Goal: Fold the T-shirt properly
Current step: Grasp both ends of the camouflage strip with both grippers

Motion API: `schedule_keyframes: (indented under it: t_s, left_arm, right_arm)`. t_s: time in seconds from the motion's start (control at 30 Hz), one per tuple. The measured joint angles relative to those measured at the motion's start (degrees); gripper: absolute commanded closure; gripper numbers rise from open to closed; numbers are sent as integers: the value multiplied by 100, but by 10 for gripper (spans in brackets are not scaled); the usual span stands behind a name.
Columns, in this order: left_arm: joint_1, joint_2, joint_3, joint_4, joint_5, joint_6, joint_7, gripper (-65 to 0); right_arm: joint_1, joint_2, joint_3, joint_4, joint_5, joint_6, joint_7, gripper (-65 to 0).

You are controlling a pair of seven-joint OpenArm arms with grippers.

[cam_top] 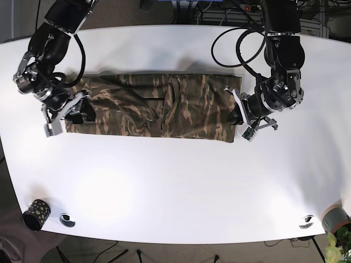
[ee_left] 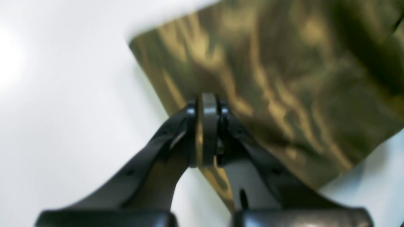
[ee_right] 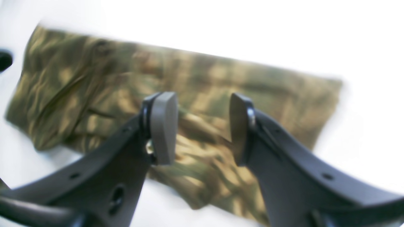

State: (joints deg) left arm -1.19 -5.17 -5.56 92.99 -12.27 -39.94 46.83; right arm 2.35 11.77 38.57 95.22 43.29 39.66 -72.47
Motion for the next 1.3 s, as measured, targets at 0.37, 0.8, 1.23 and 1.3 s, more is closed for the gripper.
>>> schedule_keyframes:
  t_s: [0.37,0.8,1.23,1.3]
  left_arm:
    - [-59,4,0,2,0,2,22,-107]
    - [-39,4,-2,2,20,0,26,-108]
    - [-63,2,-7,-909,-22,2,-63,-108]
    - [-87,2,-7,-951,-22,2,-74,-108]
  right_arm:
    - [828,944,1099,-2929,308,0,-11,-531]
    - [817,1362,374,-4277,354,0,901,-503]
    - [562,680,225,-3950,778,94,1086,-501]
    - [446,522,203,-3558,662,90,911,-501]
